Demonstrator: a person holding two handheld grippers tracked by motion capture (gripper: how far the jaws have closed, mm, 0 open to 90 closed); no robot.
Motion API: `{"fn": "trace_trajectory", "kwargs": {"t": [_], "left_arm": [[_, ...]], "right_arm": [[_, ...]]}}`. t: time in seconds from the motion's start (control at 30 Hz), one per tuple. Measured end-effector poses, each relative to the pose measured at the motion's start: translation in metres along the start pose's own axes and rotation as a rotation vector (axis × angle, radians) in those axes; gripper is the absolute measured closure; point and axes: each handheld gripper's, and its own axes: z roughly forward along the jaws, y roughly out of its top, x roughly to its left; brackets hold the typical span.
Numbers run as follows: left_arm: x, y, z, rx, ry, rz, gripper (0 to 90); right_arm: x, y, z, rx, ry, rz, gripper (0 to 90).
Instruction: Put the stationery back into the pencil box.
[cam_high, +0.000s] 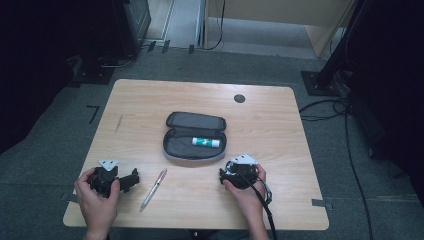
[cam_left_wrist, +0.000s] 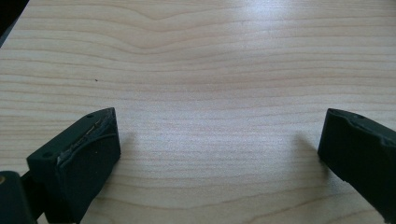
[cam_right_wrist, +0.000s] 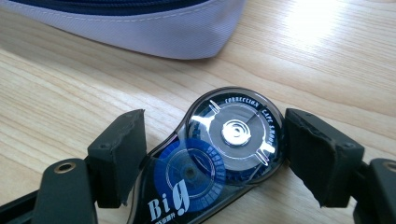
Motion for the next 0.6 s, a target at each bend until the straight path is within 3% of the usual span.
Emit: {"fn": "trace_trajectory", "kwargs": {"t": [0.17, 0.4, 0.6], "left_arm": [[0.000, 0.000, 0.000, 0.001, 0.000, 0.000, 0.0], [0.000, 0.000, 0.000, 0.000, 0.000, 0.000, 0.0], [0.000, 0.000, 0.000, 0.001, 0.000, 0.001, 0.0]], "right_arm": [[0.002, -0.002, -0.002, 0.020, -0.050, 0.036, 15.1], [0.012, -0.006, -0.004, 0.009, -0.123, 0.104, 15.1], [0.012, -0.007, -0.008, 0.012, -0.101, 0.094, 23.0]]}}
